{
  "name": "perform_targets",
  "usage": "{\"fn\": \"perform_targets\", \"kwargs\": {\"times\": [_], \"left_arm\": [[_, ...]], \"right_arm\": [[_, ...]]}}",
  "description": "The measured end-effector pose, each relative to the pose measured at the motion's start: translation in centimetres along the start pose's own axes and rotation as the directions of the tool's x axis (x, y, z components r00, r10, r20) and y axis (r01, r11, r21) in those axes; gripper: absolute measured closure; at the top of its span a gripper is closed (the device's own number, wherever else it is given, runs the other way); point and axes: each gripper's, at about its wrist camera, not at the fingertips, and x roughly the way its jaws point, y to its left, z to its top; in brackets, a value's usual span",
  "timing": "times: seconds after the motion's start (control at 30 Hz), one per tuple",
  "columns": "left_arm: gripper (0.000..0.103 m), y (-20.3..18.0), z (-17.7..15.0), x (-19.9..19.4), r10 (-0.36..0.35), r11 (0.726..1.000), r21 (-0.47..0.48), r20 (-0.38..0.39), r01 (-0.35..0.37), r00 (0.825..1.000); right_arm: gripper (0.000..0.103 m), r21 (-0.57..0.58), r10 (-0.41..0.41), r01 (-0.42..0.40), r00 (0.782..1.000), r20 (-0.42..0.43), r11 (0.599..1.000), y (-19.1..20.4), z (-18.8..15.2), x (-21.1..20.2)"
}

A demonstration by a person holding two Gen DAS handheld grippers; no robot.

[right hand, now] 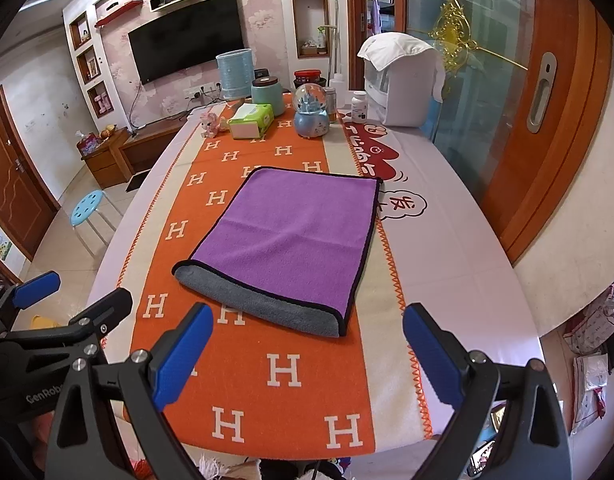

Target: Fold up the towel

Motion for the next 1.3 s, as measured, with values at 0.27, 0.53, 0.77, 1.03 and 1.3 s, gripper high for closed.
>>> {"fn": "perform_targets", "kwargs": {"times": [0.27, 0.53, 0.77, 1.03, 1.3], "left_arm": [[0.001, 1.6, 1.1, 1.1, -0.019, 1.0, 0.024, 0.002, 0.019, 1.0], [0.001, 6.2, 5.4, 7.0, 0.0, 0.993, 0.117, -0.028, 0.003, 1.0], [0.001, 9.2, 7.1, 14.5, -0.116, 0.969, 0.2, -0.134, 0.142, 0.984], [0.004, 9.7, 6.4, 21.3, -0.216, 0.918, 0.28, -0.239, 0.28, 0.947], [0.007, 8.7, 4.8, 24.1, -0.305, 0.861, 0.308, -0.322, 0.404, 0.896]], "right_arm": [[0.007, 0.021, -0.026, 0.026, 1.0, 0.001, 0.999, 0.2, 0.2, -0.1], [0.011, 0.069, -0.096, 0.097, 0.995, -0.013, 0.993, -1.0, 0.9, 1.9], [0.016, 0.099, -0.112, 0.116, 0.993, -0.039, 0.988, -2.6, 0.8, 4.8], [0.032, 0.106, -0.047, 0.062, 0.989, -0.139, 0.992, -4.1, -0.9, 9.5], [0.04, 0.086, 0.054, -0.037, 0.977, -0.208, 0.996, -4.6, -2.8, 12.7]]}}
